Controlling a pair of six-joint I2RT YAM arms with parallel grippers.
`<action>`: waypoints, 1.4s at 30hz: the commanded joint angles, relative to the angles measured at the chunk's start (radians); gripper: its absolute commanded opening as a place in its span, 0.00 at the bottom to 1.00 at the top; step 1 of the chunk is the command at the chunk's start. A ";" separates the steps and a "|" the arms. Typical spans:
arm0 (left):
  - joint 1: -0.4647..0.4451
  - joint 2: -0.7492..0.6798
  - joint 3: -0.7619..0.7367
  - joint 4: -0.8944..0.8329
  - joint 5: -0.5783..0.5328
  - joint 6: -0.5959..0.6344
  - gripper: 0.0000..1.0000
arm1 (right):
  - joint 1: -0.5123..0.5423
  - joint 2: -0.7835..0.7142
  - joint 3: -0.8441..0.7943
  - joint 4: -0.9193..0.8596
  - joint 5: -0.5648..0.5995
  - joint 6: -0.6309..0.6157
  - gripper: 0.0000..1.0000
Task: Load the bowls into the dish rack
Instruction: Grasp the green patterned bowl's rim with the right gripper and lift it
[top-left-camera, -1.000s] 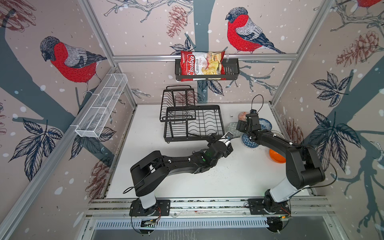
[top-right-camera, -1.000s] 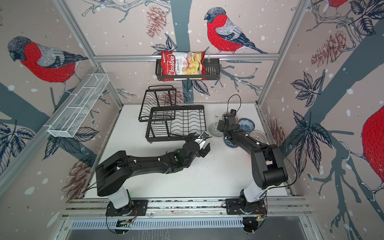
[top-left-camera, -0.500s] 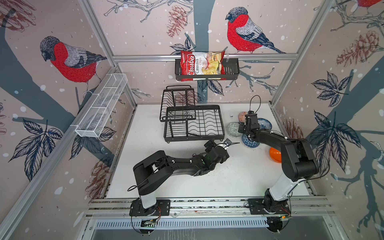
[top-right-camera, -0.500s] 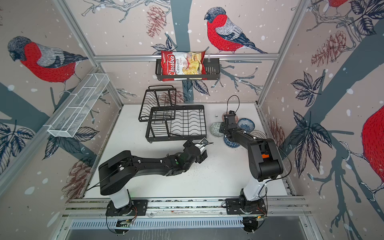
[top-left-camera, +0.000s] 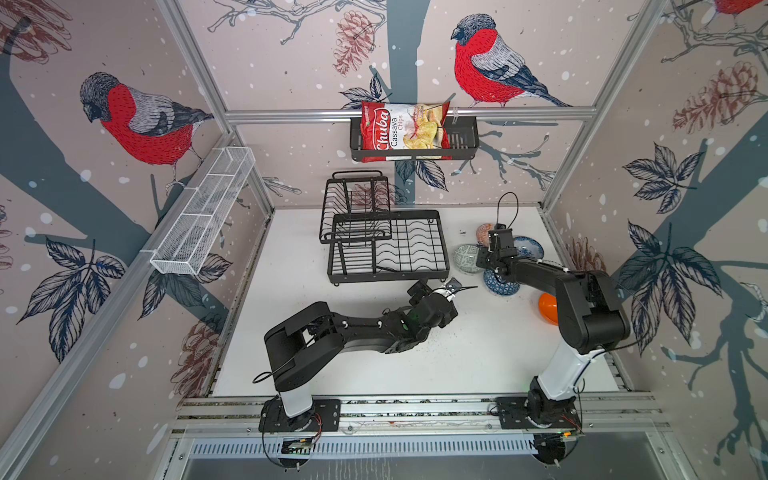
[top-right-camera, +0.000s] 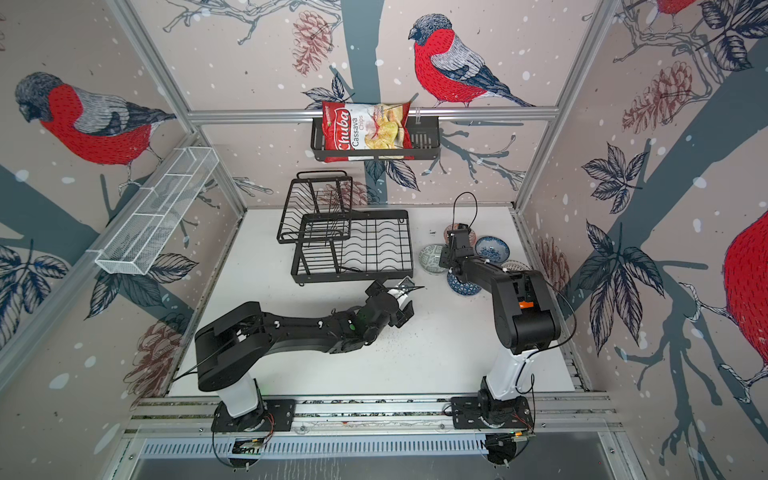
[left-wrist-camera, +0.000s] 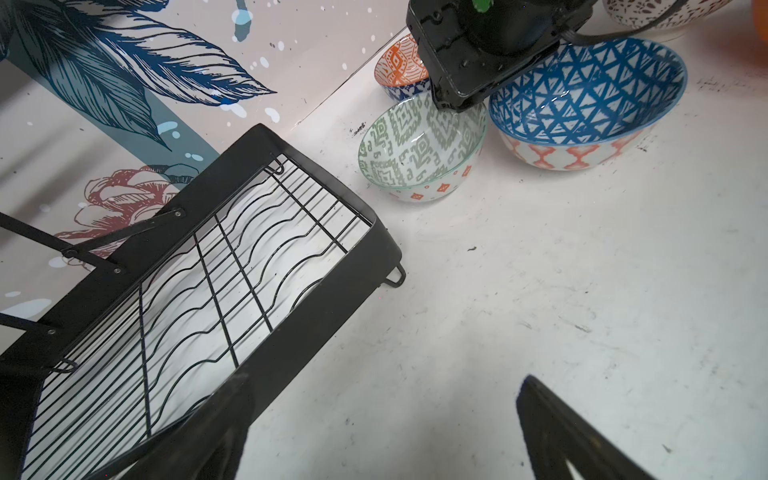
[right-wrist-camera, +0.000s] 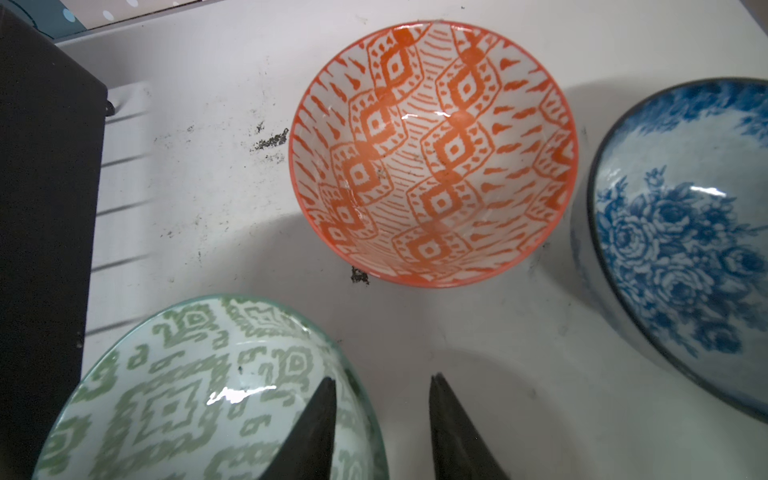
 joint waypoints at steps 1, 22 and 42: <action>-0.002 -0.009 -0.002 0.031 -0.003 -0.015 0.98 | -0.001 0.022 0.016 -0.014 -0.023 0.016 0.35; 0.002 -0.041 -0.021 0.039 -0.018 -0.037 0.98 | 0.002 -0.042 -0.021 0.018 -0.058 0.041 0.04; 0.023 -0.239 -0.062 -0.006 0.063 -0.231 0.98 | 0.101 -0.383 -0.164 -0.125 -0.091 0.104 0.02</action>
